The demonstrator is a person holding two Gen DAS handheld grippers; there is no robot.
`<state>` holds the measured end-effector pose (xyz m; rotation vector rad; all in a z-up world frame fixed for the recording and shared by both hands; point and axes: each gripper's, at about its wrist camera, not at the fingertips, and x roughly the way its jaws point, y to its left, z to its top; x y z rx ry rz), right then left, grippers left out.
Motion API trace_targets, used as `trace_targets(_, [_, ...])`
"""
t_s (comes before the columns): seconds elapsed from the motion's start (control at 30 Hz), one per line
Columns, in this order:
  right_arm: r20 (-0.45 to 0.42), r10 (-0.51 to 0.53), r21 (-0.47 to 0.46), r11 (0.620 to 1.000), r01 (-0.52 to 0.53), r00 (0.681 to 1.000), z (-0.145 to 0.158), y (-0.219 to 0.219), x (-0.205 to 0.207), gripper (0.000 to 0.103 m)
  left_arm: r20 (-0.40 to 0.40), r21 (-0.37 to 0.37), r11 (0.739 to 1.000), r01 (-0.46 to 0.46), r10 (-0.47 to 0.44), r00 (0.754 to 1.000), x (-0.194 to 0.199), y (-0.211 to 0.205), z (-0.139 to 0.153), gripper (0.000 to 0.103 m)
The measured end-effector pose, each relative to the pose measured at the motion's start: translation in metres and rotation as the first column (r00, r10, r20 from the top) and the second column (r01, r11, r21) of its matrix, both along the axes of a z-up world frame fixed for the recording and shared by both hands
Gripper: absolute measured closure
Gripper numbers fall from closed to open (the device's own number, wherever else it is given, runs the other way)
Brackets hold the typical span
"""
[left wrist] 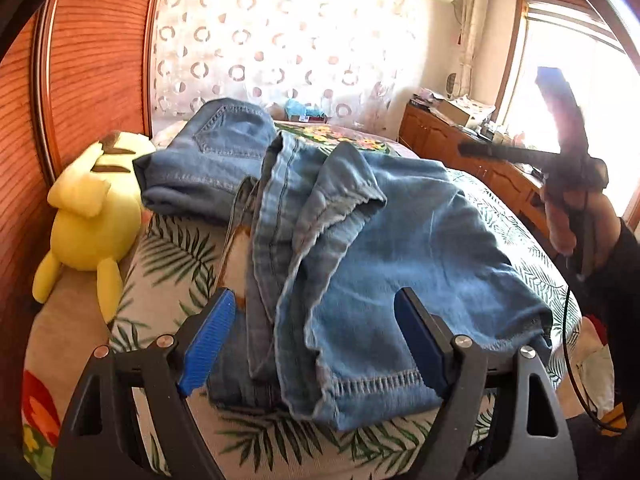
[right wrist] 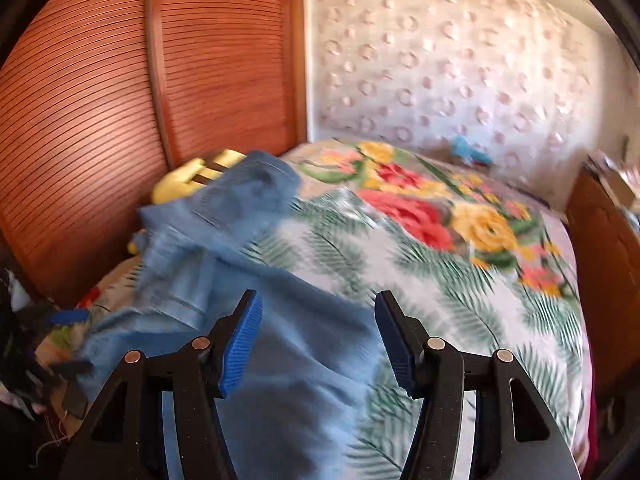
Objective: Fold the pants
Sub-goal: 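Open the left gripper to release the hem while the right gripper grasps the jeans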
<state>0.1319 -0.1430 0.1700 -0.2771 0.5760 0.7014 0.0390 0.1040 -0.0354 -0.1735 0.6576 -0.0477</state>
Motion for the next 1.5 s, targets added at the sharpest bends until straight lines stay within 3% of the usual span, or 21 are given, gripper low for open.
trace_targets(0.17, [-0.097,-0.052,0.003,0.999,0.052,0.994,-0.03,-0.022,0.016,0.042,-0.006,0.05,0.999,-0.002,0.002,1.0,0.013,-0.003,0.001,0.021])
trace_targets(0.53, [-0.254,-0.037,0.037,0.998,0.048,0.967,-0.074,-0.029,0.015,0.039,-0.043,0.052,0.998,-0.018,0.02,0.999,0.015,0.002,-0.017,0.021])
trace_targets(0.67, [-0.27,-0.046,0.077,0.995,0.069,0.962,-0.081,-0.032,0.023,0.037,-0.059,0.056,0.998,-0.022,0.025,0.998,0.017,0.004,-0.024,0.021])
trace_targets(0.9, [-0.247,-0.036,0.124,0.99,0.068,0.968,-0.064,-0.026,0.041,0.038,-0.064,0.055,0.998,-0.024,0.028,0.998,0.016,0.006,-0.028,0.021])
trace_targets(0.97, [-0.242,-0.036,0.122,0.99,0.068,0.97,-0.061,-0.019,0.046,0.056,-0.063,0.057,0.998,-0.023,0.027,0.998,0.016,0.006,-0.028,0.021])
trace_targets(1.03, [-0.219,-0.053,0.1,0.992,0.077,0.974,-0.057,-0.011,0.049,0.093,-0.062,0.058,0.998,-0.022,0.026,0.998,0.015,0.006,-0.028,0.021])
trace_targets(1.33, [-0.027,-0.062,0.085,0.994,0.064,0.998,-0.023,0.016,0.036,0.1,-0.068,0.057,0.998,-0.03,0.034,0.997,0.015,0.009,-0.03,0.021])
trace_targets(1.5, [-0.035,-0.091,0.055,0.994,0.093,0.995,-0.032,0.016,0.036,0.1,-0.067,0.049,0.998,-0.031,0.034,0.997,0.015,0.011,-0.031,0.021])
